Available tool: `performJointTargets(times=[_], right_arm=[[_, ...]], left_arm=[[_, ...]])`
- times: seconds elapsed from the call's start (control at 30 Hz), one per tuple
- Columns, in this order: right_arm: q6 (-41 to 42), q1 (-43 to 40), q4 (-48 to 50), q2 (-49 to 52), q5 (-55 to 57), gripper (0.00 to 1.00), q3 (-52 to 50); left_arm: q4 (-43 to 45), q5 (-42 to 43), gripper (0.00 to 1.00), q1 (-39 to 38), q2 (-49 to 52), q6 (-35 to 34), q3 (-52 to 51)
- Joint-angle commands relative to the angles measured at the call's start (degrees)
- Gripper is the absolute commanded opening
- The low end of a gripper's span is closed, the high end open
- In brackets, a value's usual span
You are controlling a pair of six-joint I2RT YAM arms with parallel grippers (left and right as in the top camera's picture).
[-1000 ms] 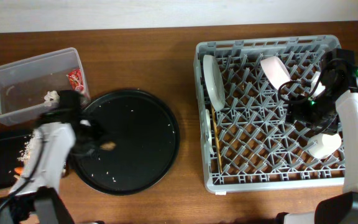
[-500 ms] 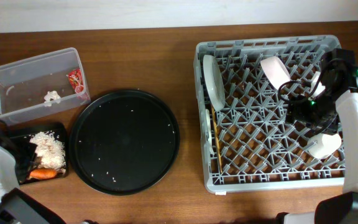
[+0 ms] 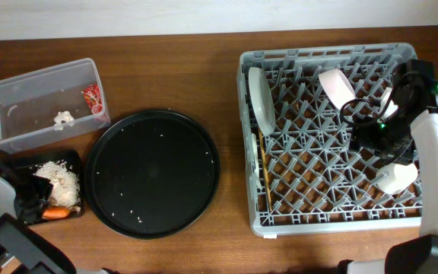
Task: Sort waste into correct bins and load items into the dishwasher rack
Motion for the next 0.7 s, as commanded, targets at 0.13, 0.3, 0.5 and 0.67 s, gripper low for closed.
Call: performJointTargets(times=[0.13,0.3,0.5,0.67], right_arm=[[0.33,-0.11,0.04,-0.94,-0.35,0.77,0.7],[-0.31,-0.09,0.07,-0.94,-3.52,0.9,0.7],[-10.75,5.29,0.39,-0.94,-15.39,0.95,0.7],[-11.82,14.47,4.44,-0.94,-14.29,0.99,0.72]], left_arm=[[-2.75,13.68,0.56,-0.7,-9.51,4.98,7.1],[-2.69,16.76,0.58,-11.5,-14.95,9.6,7.15],[-3.74,14.47,0.69,-35.71,-14.88,22.88,7.19],[-11.61,6.64,0.87,-46.64,-14.53,24.26,8.24]])
